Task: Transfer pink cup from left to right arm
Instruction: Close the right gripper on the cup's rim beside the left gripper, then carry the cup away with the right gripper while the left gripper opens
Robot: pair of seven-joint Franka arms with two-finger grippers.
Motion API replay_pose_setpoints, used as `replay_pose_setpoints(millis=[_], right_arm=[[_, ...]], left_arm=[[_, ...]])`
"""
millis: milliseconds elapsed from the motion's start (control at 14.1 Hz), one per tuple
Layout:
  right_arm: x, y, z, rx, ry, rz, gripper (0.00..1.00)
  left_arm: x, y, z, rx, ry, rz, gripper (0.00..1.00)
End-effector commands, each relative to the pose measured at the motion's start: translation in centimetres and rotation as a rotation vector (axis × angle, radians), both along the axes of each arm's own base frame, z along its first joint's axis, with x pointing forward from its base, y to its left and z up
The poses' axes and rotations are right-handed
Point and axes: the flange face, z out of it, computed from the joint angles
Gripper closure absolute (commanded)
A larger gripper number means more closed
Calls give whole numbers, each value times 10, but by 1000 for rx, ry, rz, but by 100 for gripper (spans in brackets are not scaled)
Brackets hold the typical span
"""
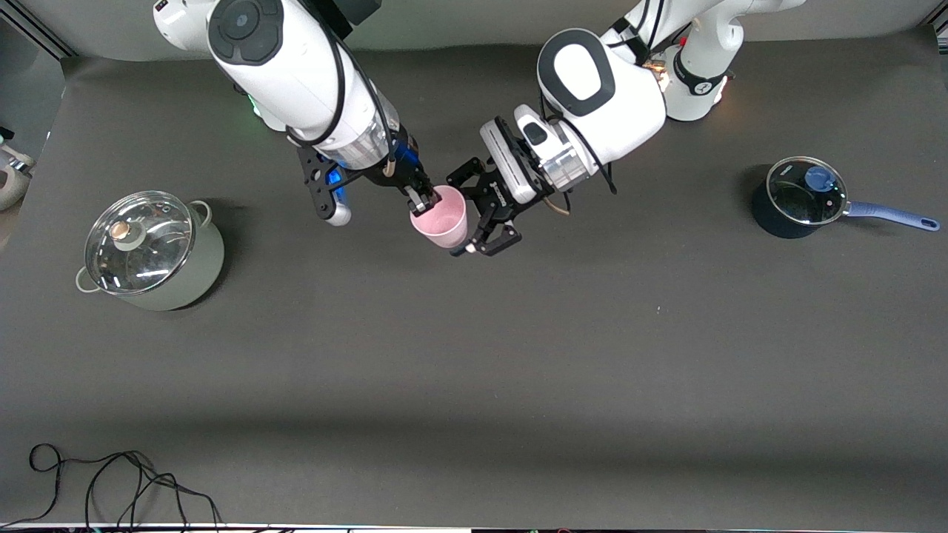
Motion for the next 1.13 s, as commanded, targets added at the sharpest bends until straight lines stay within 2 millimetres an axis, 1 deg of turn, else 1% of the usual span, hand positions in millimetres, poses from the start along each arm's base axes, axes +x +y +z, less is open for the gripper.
replay_pose_setpoints(millis=[0,71,142,284,426,496,567,638,709,780,922,993,1064], right_arm=[[13,-20,-6,-44,-42,135,100],[23,-35,-8,-50,-58,186,100],[32,-52,-14,-59,-57,232,100],[42,-82,-22,-87,-45,340,100],[51,-114,-31,-131,-38,467,100],[55,-128,-36,-140,-38,532,100],[60,-144,-41,-159,-34,574,100],[63,-160,-45,-174,-34,624,100],[66,-180,-49,-178,-29,678,100],[68,-206,-54,-175,-24,728,100],[72,-261,-62,-163,-21,823,100],[72,-288,-69,-152,-16,868,100],[71,-306,-78,-144,-9,892,100]], left_arm=[[4,5,-5,-3,18,18,2],[10,12,-9,4,23,37,2],[12,15,-15,23,23,57,2],[19,26,-30,48,45,98,1],[33,42,-49,54,77,122,1],[45,57,-57,48,95,142,1],[52,64,-63,31,112,138,1],[62,75,-65,-1,124,123,1],[70,88,-70,-25,140,108,1],[77,100,-74,-48,152,97,1],[83,119,-79,-62,158,79,1],[87,129,-82,-66,157,64,1],[88,135,-87,-71,171,49,1]])
